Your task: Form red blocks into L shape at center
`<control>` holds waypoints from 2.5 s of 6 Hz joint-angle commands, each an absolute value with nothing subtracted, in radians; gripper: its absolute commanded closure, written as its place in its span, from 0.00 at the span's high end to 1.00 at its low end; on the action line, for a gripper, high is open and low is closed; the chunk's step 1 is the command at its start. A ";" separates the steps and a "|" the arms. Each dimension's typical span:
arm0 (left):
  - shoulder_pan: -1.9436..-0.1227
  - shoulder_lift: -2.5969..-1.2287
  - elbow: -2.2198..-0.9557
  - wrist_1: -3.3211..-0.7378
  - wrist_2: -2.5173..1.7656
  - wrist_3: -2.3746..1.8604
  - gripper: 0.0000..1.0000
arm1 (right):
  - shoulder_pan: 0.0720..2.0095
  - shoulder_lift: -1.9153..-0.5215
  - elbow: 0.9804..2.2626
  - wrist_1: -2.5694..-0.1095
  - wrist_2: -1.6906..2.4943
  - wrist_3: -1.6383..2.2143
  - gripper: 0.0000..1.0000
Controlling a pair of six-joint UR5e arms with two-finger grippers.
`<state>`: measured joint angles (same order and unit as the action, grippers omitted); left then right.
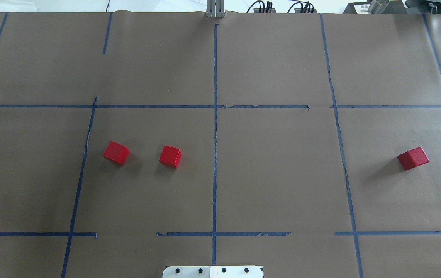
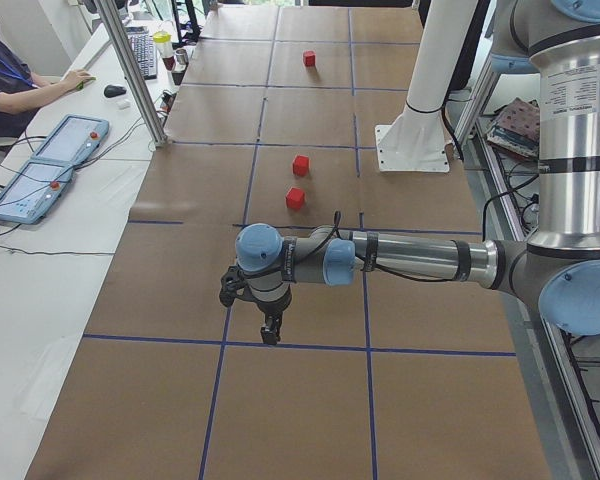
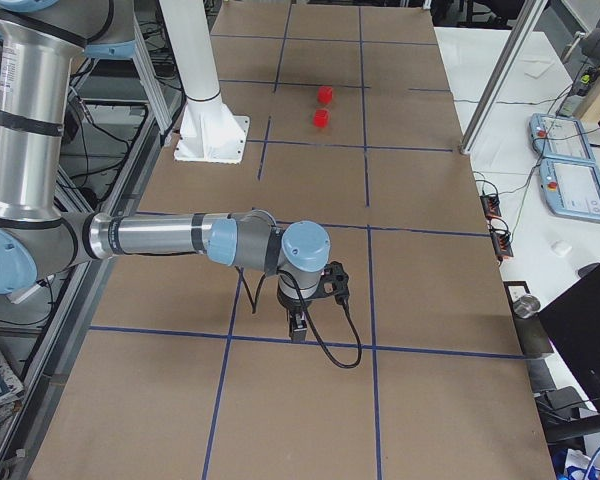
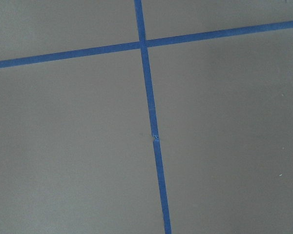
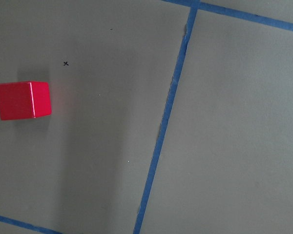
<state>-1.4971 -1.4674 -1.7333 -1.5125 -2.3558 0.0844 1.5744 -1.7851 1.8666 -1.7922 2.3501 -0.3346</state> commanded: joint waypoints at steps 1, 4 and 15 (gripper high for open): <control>-1.497 -1.470 -1.735 -1.514 -2.356 0.084 1.00 | 1.569 -1.784 1.865 -1.760 2.350 -0.328 1.00; -1.494 -1.470 -1.735 -1.513 -2.358 0.084 1.00 | 1.409 -1.704 1.868 -1.610 2.376 -0.064 1.00; -1.493 -1.470 -1.736 -1.513 -2.359 0.083 1.00 | 0.920 -1.672 1.671 -1.137 2.171 0.462 0.62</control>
<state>-1.4930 -1.4696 -1.7363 -1.5125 -2.3593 0.0828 0.9250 -1.6814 1.6772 -1.1360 2.1780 0.4589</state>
